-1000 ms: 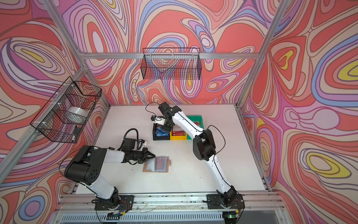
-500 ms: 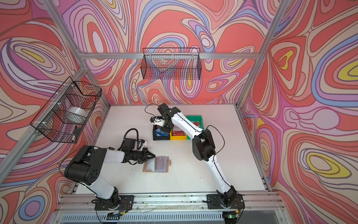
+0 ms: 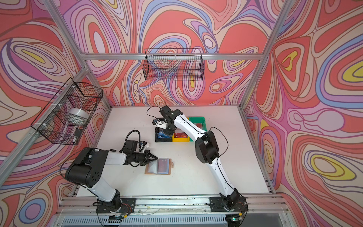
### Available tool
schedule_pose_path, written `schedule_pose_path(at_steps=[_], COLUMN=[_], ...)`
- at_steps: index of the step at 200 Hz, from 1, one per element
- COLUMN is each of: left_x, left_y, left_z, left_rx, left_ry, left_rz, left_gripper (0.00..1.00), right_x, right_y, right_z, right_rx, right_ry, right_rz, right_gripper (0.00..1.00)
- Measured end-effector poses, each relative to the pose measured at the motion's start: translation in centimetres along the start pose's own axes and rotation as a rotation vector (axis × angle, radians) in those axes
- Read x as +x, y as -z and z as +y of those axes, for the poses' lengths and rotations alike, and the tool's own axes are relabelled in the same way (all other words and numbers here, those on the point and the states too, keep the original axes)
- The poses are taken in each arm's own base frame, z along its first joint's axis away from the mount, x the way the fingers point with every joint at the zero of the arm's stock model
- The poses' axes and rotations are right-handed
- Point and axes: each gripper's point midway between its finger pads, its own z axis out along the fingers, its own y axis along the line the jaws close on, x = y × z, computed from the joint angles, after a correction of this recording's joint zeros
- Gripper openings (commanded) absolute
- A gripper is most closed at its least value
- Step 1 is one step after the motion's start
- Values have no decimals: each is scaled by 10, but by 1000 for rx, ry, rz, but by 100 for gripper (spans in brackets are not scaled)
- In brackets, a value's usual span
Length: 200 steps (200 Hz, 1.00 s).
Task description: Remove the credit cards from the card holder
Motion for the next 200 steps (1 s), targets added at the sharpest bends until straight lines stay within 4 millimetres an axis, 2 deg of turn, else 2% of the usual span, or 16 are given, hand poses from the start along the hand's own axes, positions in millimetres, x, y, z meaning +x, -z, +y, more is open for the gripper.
schedule_pose_path(at_steps=[45,108,200], left_x=[0,-4,-5], left_y=[0,-1,-1], left_z=[0,-1,-1], left_rx=[0,-4,-5], left_ry=[0,-6,-10], left_rz=[0,1,0], left_gripper=[0,0,0], right_x=[-5,-3,-7], right_y=[11,10,6], right_z=[-6,-6,6], right_rx=[31,37,21], right_ry=[5,16,43], right_rz=[-19,-10,-5], right_gripper=[0,0,0])
